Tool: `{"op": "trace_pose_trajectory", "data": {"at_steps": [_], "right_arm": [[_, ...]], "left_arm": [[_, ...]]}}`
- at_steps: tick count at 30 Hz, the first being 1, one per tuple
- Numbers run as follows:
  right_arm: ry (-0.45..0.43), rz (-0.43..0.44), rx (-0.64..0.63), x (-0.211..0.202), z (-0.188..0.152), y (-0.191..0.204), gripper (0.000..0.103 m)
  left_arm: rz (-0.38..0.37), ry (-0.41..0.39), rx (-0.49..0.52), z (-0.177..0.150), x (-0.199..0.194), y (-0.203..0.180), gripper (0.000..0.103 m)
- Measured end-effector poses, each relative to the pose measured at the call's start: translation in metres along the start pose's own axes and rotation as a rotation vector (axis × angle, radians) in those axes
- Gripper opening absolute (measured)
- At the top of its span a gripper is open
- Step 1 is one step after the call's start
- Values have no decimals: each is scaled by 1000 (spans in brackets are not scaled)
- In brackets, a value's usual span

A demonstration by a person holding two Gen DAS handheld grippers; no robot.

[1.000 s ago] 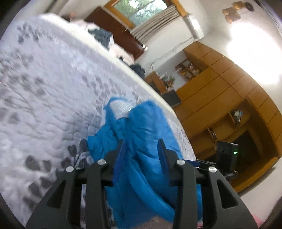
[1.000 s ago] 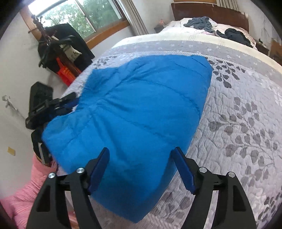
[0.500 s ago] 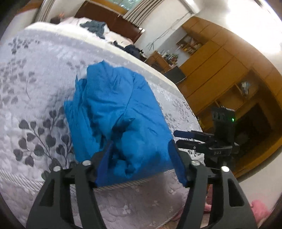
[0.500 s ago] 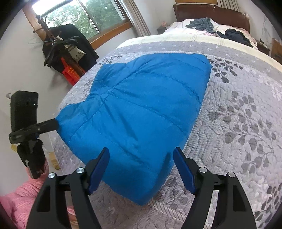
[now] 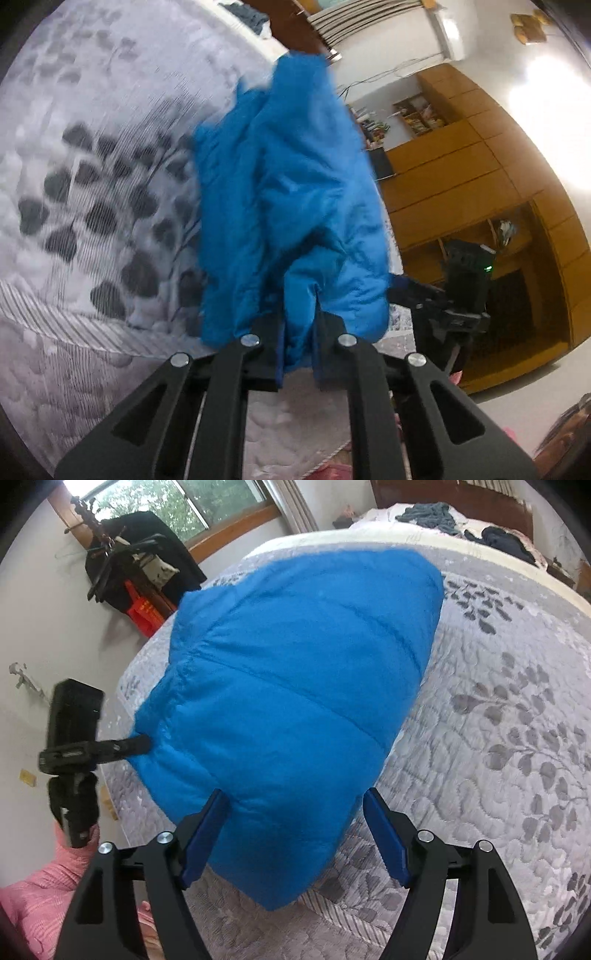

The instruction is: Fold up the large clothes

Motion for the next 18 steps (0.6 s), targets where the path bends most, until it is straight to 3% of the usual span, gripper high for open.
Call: {"op": "trace_pose_trajectory", "data": {"at_steps": [8,12,15,18], "right_arm": [[15,18,14,14,-4,-6,81],[-3,47,40,11,-6,-10,81],[-30,58,51,0,-4,-12,81],[-61,80,65,-13,-1,-17,81]], "left_arm": [[54,6,84,-6,14,1,13],[47,-4,99,-2,9,-13,15],[77,-29,167,4,-2,-35,33],[74,-67,219,14,-14,-53,58]]}}
Point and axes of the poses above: each gripper's, at about its wrist camera, not at the fingertips, and x roughly the way its jaws point, y to its left, z to its top, the point moved 3 cm from there along x, roughly the way its jaws point, and after that the axes turned 10 degrees about -y, right-handed, at the moved point
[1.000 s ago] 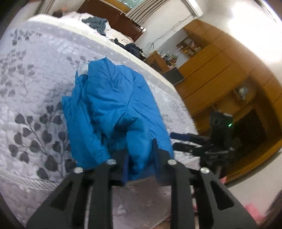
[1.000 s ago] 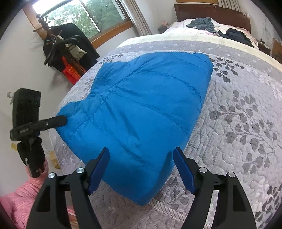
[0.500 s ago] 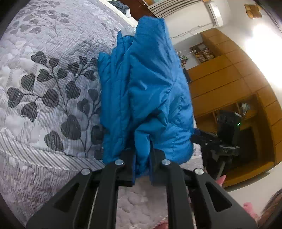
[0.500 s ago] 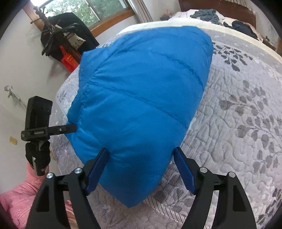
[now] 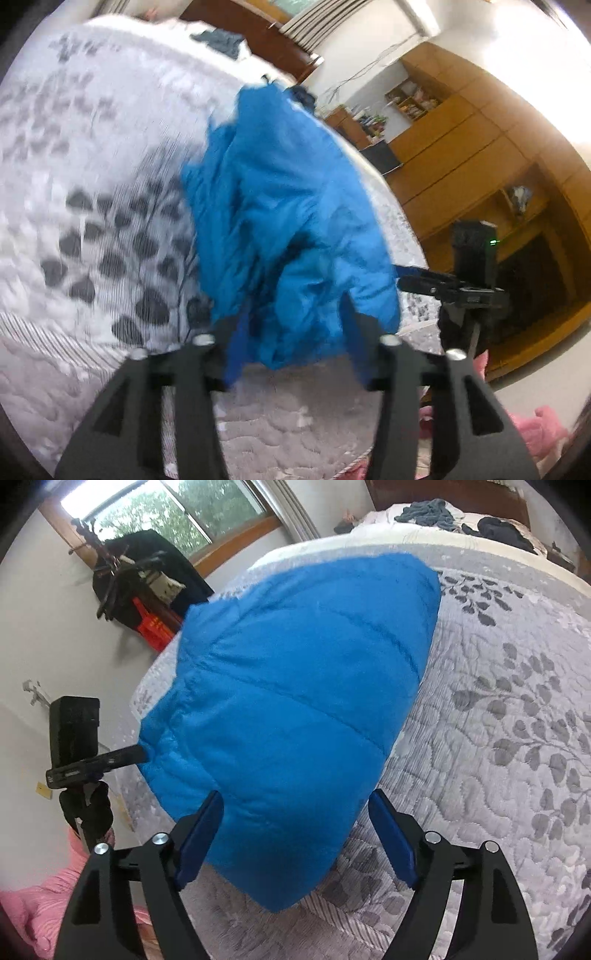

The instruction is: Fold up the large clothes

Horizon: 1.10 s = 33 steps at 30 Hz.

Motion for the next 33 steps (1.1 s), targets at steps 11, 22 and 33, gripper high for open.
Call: {"op": "trace_pose_trajectory", "data": {"at_steps": [11,22,33], "right_arm": [[-90,102,121,-26,16,-30,89],[-94,155,208,-10,30,-53,92],[-63,182,233,17,33,-63,97]], "left_arm": [[91,-48,109,65,16,-19,78],[167,28,120,76,49,-1,78],[126,115,37,72,71,30,86]]}}
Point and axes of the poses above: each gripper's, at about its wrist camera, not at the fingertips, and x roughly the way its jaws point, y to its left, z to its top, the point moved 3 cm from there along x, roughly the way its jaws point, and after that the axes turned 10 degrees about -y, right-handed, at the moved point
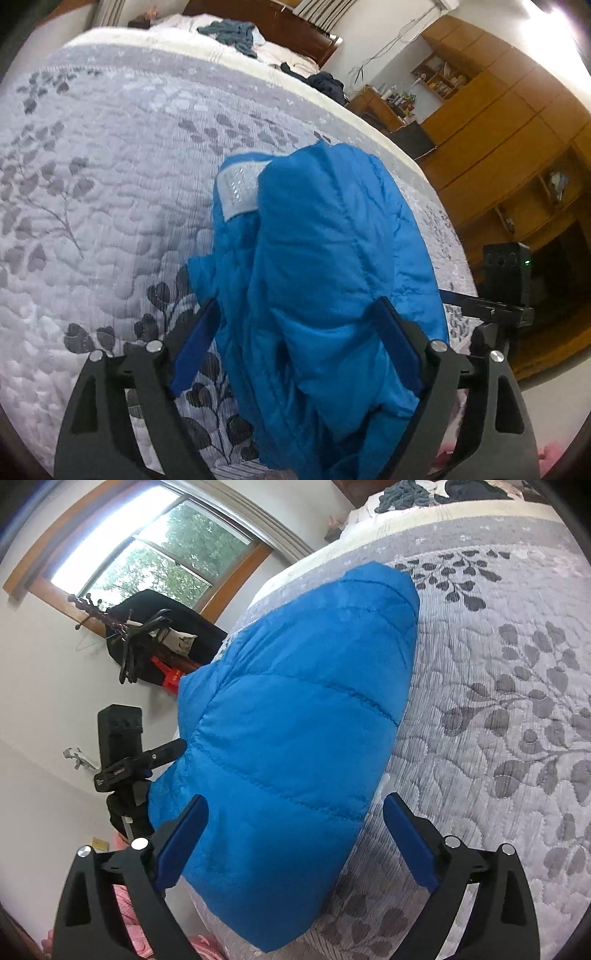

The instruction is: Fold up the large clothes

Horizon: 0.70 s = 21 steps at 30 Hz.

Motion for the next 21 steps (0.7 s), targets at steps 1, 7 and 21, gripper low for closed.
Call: {"op": "trace_pose_trajectory", "data": {"at_steps": [1,7,21], "right_arm": [[4,3,5,3,0,-2,97],[37,36,44,22,-1,-15,99],[69,177,115,61,-1,-27,100]], "left_arm": [[-11,9,-10,0,3,4,89],[-115,44,-69,-5,20,24,96],[-323,29,-105,-19,54,34,101]]}}
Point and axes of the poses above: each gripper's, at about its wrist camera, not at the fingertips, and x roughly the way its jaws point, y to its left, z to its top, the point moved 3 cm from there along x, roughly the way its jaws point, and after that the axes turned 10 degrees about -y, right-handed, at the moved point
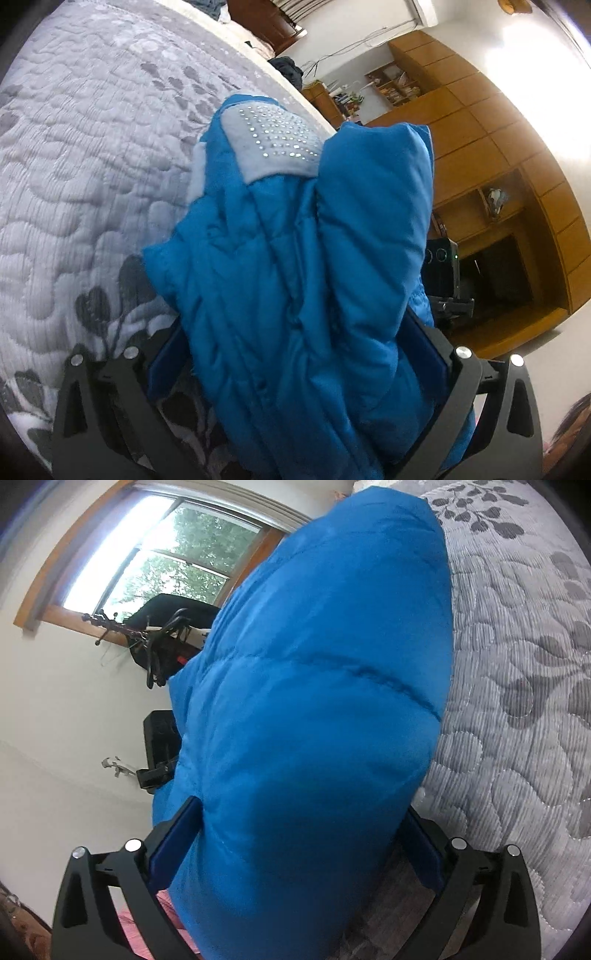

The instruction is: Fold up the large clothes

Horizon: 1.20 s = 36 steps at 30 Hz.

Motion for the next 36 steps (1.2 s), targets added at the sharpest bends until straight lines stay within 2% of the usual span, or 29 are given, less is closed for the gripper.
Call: {"op": "trace_pose_trajectory", "data": {"at_steps": [2,3,5,7,12,17,21,24,27,31,33,36], "right_arm": [[-5,-12,-23,-1,-1,4,97],[-9,-19,-36,-2,-2,7,92],[-18,-23,-45,-7,-2,10,83],[-32,-20,-54,-15,-1,13,69],[-78,-53,-111,-42,3,26,61],[-150,-118,-165,-105,23,31,60],[-165,-169,-183,-150,43,27,61],[-171,-217,-183,-173,60,13,61],[-168,-245,-165,-178,75,-10,61],[-141,-258,-103,-165,87,-50,63],[-139,-221,-49,-160,89,-73,67],[-155,-182,-47,-158,83,-84,71]], "left_arm": [[-4,-12,15,-4,4,-5,100],[-3,-17,21,-6,6,-7,99],[-38,-23,-2,-8,9,-10,82],[-74,-33,-49,-9,12,-9,75],[-124,-45,-75,-13,29,-26,65],[-186,-38,-45,-8,69,-73,65],[-221,-23,-21,2,110,-107,65],[-215,-16,-9,6,143,-118,65],[-181,-14,-6,8,167,-112,65],[-113,-2,-18,6,195,-89,66],[-131,-3,-9,0,201,-85,67],[-124,-5,37,-3,200,-86,69]]}}
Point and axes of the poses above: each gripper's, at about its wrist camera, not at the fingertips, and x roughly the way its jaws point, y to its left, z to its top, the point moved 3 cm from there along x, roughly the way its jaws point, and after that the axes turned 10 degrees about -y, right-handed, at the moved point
